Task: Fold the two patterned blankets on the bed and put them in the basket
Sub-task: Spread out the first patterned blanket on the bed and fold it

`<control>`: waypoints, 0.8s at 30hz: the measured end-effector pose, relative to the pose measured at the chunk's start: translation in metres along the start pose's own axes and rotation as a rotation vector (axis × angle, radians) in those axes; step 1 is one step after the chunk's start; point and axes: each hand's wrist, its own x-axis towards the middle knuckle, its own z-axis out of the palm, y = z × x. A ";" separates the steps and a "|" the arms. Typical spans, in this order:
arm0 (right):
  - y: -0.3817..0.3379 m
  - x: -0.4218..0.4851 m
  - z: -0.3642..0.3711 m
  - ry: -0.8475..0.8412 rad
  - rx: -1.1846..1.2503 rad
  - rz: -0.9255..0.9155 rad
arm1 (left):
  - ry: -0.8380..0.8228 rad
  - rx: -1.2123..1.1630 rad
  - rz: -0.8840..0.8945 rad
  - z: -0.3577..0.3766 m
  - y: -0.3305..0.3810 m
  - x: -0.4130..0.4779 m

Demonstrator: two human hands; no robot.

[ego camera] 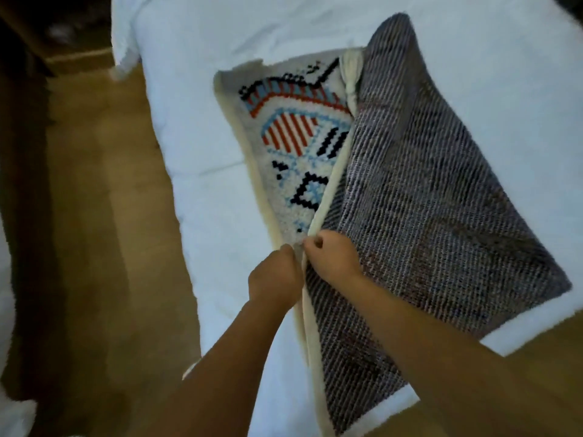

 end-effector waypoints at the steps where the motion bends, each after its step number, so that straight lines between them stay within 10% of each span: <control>1: -0.002 0.011 -0.005 0.033 0.021 -0.013 | 0.005 -0.009 0.026 -0.009 0.011 0.021; 16: -0.016 0.162 -0.059 0.142 -0.081 0.284 | -0.045 -0.007 0.344 -0.048 0.117 0.281; 24: -0.022 0.214 -0.064 0.196 -0.197 0.506 | -0.032 0.669 0.890 -0.053 0.139 0.382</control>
